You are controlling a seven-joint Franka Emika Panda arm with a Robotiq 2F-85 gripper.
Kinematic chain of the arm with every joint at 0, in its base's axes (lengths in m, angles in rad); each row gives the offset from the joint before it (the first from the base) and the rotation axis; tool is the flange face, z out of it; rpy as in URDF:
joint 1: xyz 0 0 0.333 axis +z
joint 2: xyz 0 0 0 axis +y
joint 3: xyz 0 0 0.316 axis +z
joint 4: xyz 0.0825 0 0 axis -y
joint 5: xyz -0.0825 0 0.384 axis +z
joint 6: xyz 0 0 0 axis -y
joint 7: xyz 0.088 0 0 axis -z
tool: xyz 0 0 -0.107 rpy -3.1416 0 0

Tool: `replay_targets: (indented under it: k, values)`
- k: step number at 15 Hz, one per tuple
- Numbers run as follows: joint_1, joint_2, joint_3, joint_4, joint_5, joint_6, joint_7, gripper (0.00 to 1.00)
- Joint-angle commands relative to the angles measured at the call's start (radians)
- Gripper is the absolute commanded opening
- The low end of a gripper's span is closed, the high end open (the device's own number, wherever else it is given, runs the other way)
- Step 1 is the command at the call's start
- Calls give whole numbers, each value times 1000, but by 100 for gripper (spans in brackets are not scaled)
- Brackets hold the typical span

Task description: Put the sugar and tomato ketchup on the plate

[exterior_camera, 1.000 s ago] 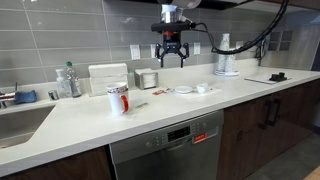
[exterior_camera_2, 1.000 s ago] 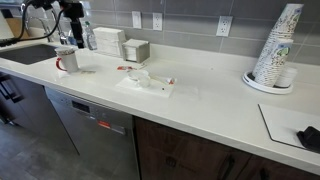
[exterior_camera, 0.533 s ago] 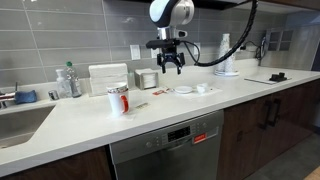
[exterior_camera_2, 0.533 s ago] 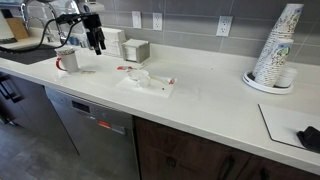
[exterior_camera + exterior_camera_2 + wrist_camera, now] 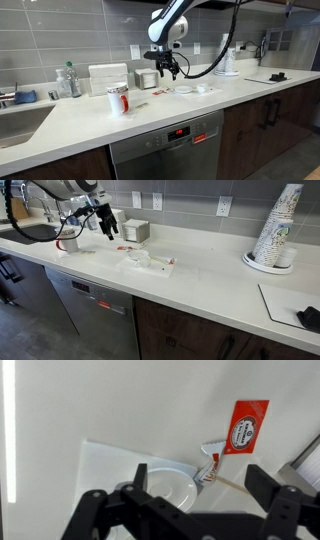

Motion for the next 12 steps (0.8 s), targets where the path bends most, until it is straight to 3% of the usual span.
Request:
replay_targets:
  k: [1,6,7,12]
  values:
    - [43,85,-43,58,-50,30,58,100]
    - [60,167,-66,95,-59,76,44,100]
    - [55,125,-57,63,-34,53,20,100]
    - [59,157,-65,86,-32,66,20,100]
